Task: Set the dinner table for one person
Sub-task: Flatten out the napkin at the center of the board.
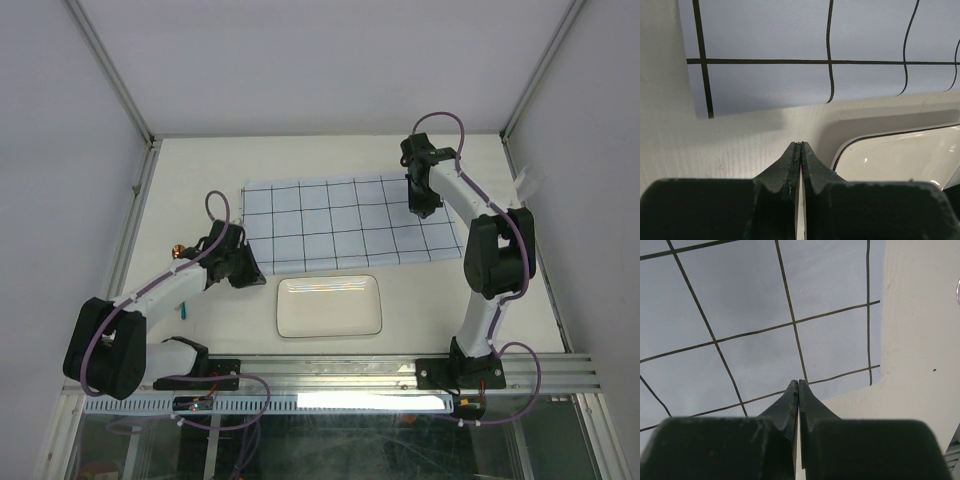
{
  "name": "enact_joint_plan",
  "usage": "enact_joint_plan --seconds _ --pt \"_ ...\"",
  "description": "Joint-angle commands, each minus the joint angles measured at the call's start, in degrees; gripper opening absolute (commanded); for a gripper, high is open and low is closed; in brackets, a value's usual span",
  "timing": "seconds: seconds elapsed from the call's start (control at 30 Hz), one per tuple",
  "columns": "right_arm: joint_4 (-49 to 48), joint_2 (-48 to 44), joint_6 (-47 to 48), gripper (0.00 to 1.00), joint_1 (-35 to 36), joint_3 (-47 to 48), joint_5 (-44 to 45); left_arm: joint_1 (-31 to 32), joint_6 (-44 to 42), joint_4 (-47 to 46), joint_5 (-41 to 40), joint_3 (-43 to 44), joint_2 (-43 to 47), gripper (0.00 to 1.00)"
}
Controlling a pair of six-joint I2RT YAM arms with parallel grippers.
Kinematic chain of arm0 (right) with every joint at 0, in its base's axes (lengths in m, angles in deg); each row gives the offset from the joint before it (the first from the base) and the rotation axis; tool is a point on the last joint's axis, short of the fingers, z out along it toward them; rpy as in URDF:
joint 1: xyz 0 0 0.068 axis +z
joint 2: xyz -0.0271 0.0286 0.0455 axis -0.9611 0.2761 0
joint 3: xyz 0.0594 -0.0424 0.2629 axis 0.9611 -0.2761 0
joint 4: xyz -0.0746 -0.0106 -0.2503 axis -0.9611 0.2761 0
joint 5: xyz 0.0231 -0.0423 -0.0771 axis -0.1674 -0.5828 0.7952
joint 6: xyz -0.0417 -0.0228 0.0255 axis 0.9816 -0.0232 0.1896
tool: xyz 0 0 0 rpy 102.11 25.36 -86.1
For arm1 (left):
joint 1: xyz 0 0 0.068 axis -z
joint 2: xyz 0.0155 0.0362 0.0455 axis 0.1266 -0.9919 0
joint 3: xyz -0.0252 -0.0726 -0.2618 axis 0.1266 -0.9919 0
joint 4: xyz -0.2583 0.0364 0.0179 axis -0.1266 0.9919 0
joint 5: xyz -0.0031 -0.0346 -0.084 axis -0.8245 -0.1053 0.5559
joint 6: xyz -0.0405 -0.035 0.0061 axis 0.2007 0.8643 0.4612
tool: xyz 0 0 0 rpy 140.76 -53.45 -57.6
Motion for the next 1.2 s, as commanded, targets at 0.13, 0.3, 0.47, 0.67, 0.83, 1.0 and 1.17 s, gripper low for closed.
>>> enact_joint_plan --seconds 0.13,0.3,0.47,0.67,0.83,1.0,1.17 --pt "-1.9 -0.3 0.1 0.00 0.6 0.9 0.9 0.5 0.7 -4.4 -3.1 0.0 -3.8 0.04" --pt "-1.9 -0.3 0.2 0.00 0.6 0.8 1.0 0.5 0.1 -5.1 -4.9 0.2 -7.5 0.04" --pt "-2.0 -0.1 0.3 0.00 0.6 0.5 1.0 0.4 -1.0 -4.3 -8.7 1.5 -9.5 0.03" --pt "-2.0 0.0 0.5 0.00 0.7 0.6 1.4 0.4 -2.3 -2.0 -12.3 3.7 -12.3 0.03" --pt "-1.9 0.3 0.5 0.00 0.7 1.0 1.3 0.4 -2.3 0.8 -16.2 5.0 -12.3 0.02" --pt "-1.8 0.4 0.5 0.00 0.7 0.9 1.3 0.1 -2.3 3.0 -19.8 6.1 -12.6 0.03" --pt "-1.7 0.4 0.7 0.00 0.7 1.0 1.8 0.0 -2.1 4.1 -19.3 7.1 -12.9 0.02"
